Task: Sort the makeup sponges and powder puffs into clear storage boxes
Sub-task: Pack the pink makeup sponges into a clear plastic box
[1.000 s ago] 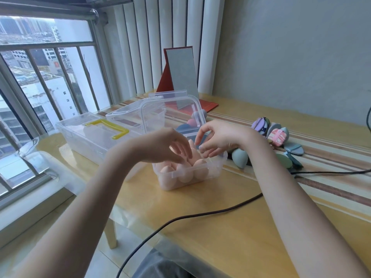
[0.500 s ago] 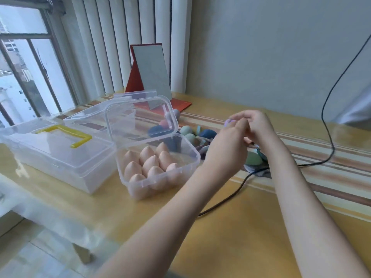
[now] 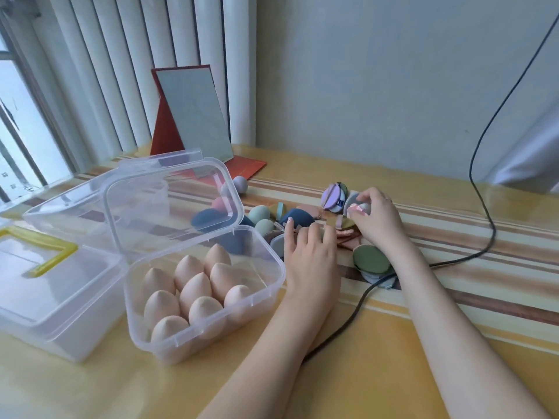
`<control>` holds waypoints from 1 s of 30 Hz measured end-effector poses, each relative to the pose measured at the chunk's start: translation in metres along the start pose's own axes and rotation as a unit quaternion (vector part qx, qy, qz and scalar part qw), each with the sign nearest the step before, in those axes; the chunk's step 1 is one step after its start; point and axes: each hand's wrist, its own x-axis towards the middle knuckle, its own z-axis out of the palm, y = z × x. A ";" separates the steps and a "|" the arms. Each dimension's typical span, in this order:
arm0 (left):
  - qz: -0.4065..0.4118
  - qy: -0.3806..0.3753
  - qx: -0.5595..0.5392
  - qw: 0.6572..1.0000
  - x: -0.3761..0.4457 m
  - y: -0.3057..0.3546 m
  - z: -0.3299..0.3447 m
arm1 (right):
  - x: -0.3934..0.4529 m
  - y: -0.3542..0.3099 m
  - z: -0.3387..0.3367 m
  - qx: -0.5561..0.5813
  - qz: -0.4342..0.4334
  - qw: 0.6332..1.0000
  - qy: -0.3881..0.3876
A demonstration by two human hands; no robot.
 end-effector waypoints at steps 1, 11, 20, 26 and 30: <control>-0.003 -0.003 0.000 1.000 0.001 -0.001 0.001 | 0.000 0.001 -0.001 0.009 -0.001 1.000 -0.001; -0.020 -0.009 0.002 1.000 0.004 0.003 -0.004 | 0.031 -0.020 0.001 -0.023 0.126 0.989 -0.075; -0.040 -0.023 -0.029 0.999 0.010 -0.001 -0.004 | 0.016 -0.023 -0.003 0.224 0.103 0.962 -0.117; -0.060 -0.023 -0.065 0.996 0.010 -0.002 -0.008 | 0.011 -0.024 -0.019 0.239 0.050 0.959 -0.143; -0.057 -0.013 -0.085 0.995 0.010 -0.002 -0.011 | 0.015 -0.032 -0.025 0.263 0.018 0.957 -0.117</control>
